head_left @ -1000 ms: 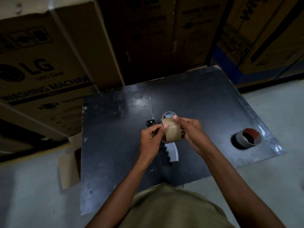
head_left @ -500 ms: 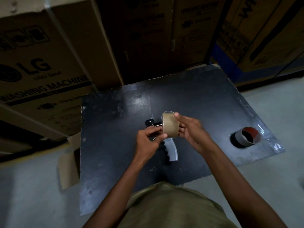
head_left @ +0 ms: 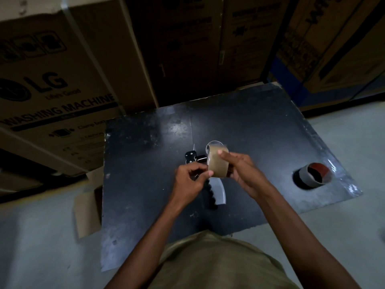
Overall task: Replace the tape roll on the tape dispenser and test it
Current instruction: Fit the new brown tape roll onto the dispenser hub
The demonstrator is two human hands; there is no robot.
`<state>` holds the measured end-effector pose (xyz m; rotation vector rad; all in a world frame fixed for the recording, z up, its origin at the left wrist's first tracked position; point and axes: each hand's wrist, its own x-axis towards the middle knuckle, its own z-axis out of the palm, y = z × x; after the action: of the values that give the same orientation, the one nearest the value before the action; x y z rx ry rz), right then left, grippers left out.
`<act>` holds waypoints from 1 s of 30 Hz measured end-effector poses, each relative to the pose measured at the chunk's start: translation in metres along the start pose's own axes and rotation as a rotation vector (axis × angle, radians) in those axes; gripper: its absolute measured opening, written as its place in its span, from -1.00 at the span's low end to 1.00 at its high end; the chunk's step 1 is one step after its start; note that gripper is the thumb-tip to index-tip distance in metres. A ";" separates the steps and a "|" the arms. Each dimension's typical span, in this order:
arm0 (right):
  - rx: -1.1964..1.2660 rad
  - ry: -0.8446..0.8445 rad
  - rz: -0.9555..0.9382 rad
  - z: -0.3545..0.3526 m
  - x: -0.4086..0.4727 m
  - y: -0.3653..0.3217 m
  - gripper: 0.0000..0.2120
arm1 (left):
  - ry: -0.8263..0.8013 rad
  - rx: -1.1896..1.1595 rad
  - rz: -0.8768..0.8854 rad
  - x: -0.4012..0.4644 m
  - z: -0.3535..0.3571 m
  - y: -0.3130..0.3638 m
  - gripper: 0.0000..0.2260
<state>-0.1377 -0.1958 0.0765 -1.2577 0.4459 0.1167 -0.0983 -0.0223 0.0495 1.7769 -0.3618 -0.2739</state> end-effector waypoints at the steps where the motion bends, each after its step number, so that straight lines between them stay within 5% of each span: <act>1: 0.005 0.007 0.005 0.000 0.001 0.000 -0.71 | -0.011 0.031 0.015 -0.002 0.001 -0.001 -0.91; 10: -0.005 -0.124 -0.056 0.004 -0.006 -0.003 -0.76 | 0.025 -0.031 -0.014 -0.006 0.005 0.008 -0.92; 24: -0.076 0.202 -0.103 0.022 -0.008 0.006 -0.54 | -0.056 0.301 0.251 -0.014 0.013 0.004 -0.84; 30: -0.154 0.139 -0.003 0.018 -0.006 0.005 -0.41 | -0.037 0.340 0.222 -0.015 0.006 0.004 -0.83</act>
<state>-0.1405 -0.1762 0.0785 -1.4237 0.5636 0.0622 -0.1143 -0.0230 0.0517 2.0442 -0.6582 -0.0900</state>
